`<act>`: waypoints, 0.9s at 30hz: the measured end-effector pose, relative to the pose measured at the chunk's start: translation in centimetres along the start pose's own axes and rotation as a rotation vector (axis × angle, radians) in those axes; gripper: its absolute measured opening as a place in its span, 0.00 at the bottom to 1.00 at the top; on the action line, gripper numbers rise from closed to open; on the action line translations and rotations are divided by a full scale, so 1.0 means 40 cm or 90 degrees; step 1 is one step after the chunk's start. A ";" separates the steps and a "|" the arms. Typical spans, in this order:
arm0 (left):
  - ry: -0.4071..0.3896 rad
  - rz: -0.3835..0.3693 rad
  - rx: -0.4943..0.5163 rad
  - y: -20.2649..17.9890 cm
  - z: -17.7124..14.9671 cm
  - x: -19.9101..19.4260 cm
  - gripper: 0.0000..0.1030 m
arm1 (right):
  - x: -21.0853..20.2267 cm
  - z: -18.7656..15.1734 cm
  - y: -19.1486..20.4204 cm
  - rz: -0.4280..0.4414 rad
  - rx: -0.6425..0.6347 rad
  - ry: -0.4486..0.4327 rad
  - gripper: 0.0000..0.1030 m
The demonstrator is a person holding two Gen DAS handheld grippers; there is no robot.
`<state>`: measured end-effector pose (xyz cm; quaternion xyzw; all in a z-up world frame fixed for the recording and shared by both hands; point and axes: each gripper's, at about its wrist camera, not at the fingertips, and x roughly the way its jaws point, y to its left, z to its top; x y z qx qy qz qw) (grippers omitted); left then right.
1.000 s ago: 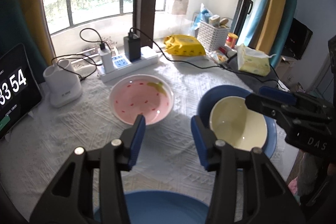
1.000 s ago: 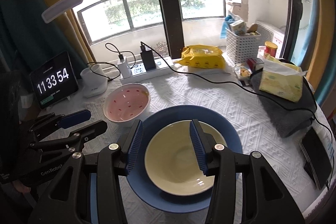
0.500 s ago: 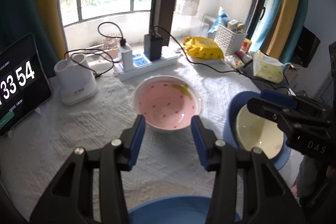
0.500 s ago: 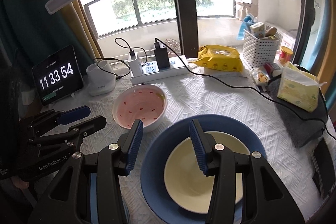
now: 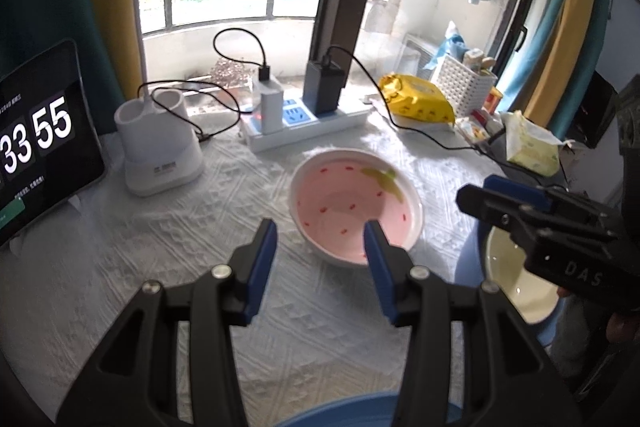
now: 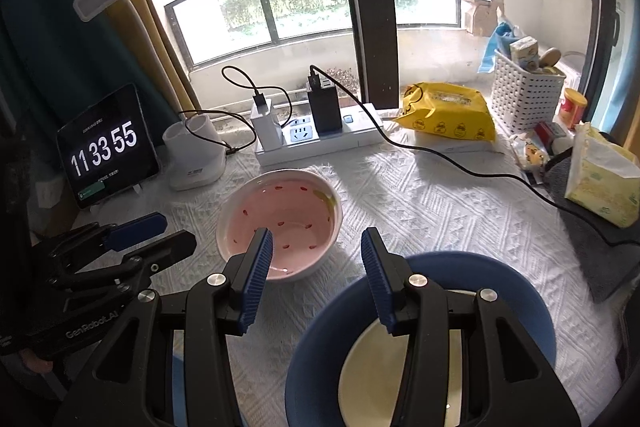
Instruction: Organize plates and bowls
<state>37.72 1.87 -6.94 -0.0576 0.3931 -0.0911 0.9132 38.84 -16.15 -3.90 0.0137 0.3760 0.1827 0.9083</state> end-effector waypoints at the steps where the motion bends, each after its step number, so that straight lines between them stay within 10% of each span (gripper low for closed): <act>1: 0.001 0.002 -0.003 0.003 0.000 0.006 0.45 | 0.011 0.003 -0.001 0.001 0.002 0.004 0.47; 27: 0.063 -0.013 -0.045 0.027 0.008 0.143 0.45 | 0.200 0.065 -0.026 0.008 0.028 0.133 0.47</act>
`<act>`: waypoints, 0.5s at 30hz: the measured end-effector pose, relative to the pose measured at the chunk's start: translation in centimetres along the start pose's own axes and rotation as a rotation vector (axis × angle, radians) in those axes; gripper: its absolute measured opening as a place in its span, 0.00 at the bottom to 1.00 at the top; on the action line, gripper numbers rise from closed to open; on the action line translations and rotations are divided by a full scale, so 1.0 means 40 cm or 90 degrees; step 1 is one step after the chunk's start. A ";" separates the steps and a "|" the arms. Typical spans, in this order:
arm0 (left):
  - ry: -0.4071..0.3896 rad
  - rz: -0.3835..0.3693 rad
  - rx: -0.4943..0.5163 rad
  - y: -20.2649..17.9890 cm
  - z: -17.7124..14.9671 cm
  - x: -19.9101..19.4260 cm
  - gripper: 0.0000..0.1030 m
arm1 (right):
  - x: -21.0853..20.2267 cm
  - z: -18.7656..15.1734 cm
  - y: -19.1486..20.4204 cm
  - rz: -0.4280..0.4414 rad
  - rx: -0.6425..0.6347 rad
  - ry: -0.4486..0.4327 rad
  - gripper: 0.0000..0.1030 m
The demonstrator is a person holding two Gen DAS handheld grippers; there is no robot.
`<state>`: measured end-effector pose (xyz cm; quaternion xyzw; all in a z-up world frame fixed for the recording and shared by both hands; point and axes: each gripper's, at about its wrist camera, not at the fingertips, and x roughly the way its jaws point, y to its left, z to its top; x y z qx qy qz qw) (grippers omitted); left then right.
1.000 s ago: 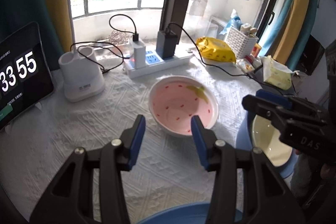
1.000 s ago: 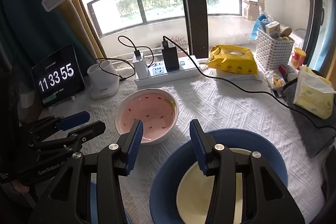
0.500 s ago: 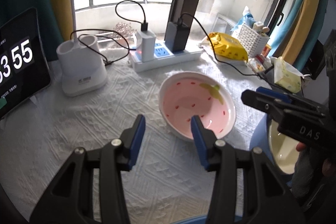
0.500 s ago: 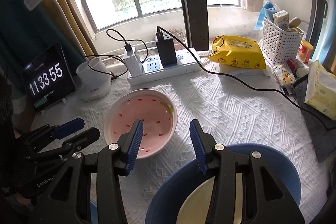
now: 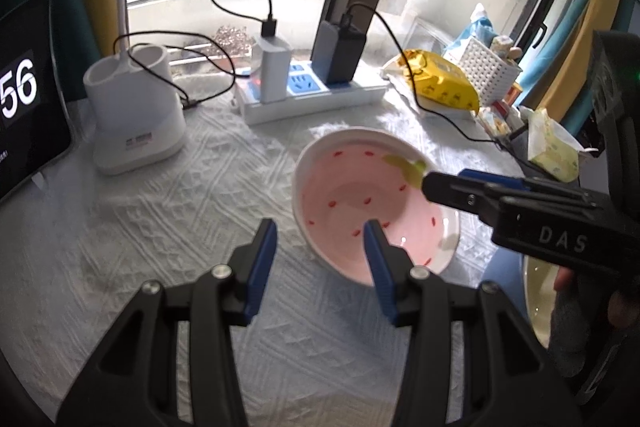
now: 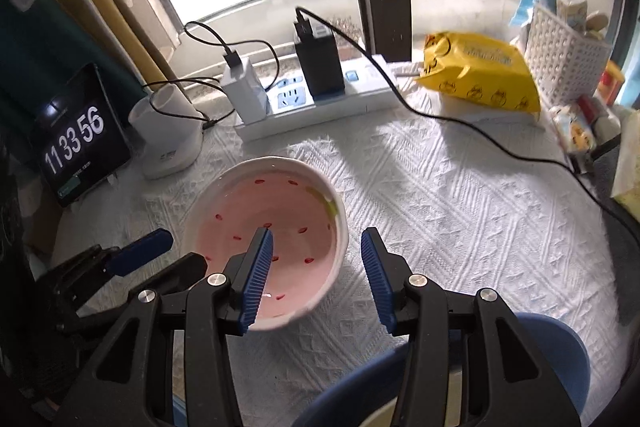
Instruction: Organize plates and bowls
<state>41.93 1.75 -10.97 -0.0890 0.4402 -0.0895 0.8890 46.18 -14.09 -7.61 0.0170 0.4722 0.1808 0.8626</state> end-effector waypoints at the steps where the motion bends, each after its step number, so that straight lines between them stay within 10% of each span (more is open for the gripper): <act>1: 0.002 0.002 -0.002 0.002 0.001 0.003 0.45 | 0.006 0.003 -0.001 -0.001 0.003 0.006 0.47; 15: 0.033 0.003 -0.019 0.004 0.009 0.040 0.45 | 0.079 0.023 -0.009 -0.017 -0.009 0.077 0.47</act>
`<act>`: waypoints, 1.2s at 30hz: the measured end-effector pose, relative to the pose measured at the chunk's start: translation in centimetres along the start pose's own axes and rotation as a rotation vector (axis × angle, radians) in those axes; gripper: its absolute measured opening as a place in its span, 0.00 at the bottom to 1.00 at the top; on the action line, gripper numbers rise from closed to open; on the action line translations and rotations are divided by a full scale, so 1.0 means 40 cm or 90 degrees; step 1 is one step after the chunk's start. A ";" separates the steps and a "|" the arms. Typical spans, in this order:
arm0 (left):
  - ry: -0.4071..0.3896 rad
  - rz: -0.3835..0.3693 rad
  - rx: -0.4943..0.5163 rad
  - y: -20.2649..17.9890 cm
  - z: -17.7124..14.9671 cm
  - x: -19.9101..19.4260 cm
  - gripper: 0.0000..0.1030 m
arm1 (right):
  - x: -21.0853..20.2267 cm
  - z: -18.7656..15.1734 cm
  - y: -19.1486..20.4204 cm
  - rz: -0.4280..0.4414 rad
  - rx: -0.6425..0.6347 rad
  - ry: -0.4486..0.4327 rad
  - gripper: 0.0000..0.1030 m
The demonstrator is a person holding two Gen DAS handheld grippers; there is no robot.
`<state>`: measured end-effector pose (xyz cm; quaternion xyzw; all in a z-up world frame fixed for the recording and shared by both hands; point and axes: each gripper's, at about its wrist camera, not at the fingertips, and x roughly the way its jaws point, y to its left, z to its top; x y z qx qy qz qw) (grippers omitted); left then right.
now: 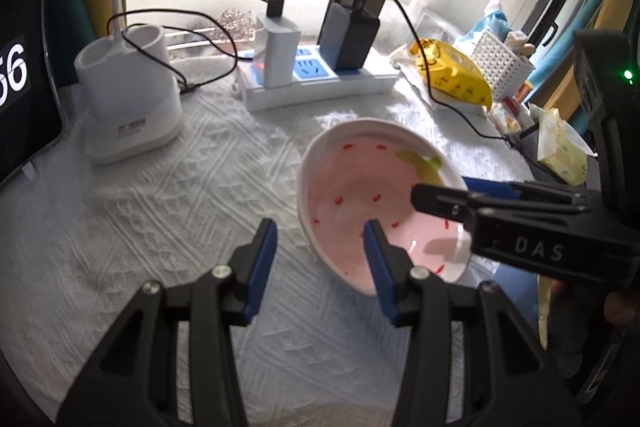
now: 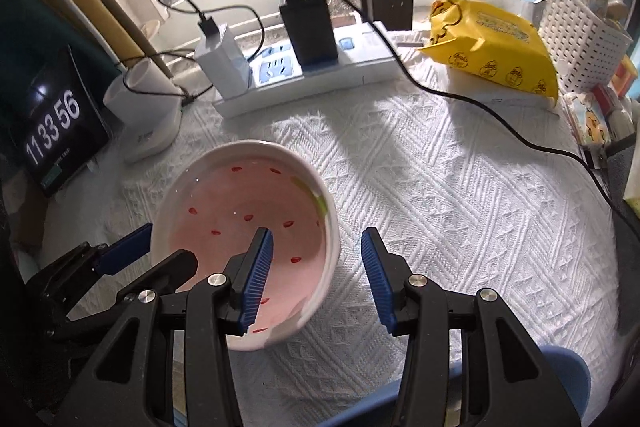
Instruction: Organize plates and bowls
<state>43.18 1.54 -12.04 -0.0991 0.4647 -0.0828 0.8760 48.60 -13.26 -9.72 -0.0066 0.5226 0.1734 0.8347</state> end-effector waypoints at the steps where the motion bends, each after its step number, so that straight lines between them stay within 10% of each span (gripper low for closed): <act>1: 0.001 0.000 -0.001 0.000 0.000 0.002 0.45 | 0.005 0.001 0.001 0.000 -0.004 0.005 0.47; 36: -0.031 0.021 0.033 -0.031 0.003 -0.047 0.32 | 0.002 -0.010 0.023 0.001 -0.060 -0.009 0.26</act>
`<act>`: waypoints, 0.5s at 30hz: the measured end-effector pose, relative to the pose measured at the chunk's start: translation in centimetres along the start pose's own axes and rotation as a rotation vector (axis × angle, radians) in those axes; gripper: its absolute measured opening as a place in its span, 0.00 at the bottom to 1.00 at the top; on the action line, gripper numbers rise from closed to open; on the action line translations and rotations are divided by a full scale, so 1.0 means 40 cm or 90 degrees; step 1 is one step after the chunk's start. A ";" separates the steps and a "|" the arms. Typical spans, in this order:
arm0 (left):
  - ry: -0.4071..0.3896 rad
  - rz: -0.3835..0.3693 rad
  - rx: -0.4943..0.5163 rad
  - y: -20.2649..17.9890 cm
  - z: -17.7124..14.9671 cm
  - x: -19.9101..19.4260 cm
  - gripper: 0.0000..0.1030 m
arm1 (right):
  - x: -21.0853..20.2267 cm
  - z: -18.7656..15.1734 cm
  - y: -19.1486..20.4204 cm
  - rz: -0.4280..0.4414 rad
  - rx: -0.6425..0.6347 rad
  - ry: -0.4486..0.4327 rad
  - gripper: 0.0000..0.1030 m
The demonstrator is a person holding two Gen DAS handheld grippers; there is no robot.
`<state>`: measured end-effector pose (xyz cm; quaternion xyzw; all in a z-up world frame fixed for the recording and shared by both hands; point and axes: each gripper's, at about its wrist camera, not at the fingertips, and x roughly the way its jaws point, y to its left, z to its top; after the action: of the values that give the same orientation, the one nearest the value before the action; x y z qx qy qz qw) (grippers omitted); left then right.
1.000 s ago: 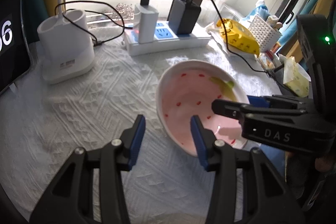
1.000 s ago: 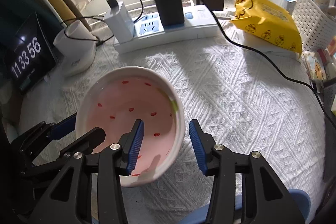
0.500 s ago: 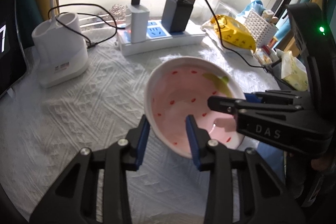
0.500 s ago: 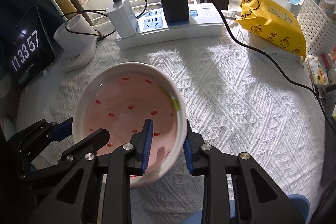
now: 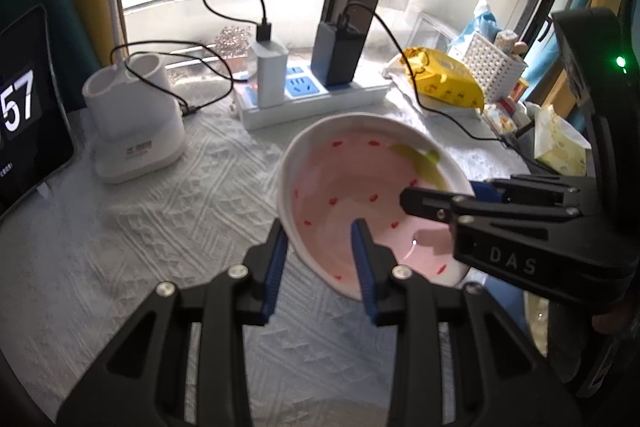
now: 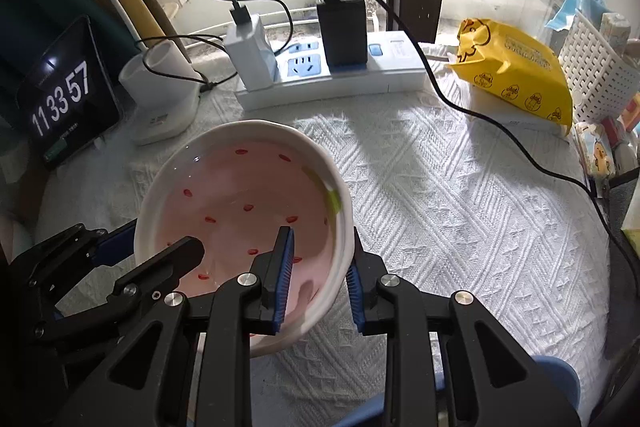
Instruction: Organize plates and bowls
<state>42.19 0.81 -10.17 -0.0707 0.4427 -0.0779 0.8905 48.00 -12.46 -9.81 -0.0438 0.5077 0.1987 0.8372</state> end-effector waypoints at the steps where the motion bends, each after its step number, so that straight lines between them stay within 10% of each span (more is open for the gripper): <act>1: -0.002 0.001 0.001 -0.001 0.000 -0.005 0.32 | -0.006 -0.002 0.000 0.001 -0.001 -0.003 0.26; 15: -0.037 0.006 0.007 -0.026 0.003 -0.096 0.32 | -0.108 -0.020 0.018 0.011 -0.009 -0.042 0.26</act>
<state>39.91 0.56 -6.92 -0.0663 0.4166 -0.0741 0.9036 45.31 -13.26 -6.36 -0.0387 0.4787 0.2104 0.8515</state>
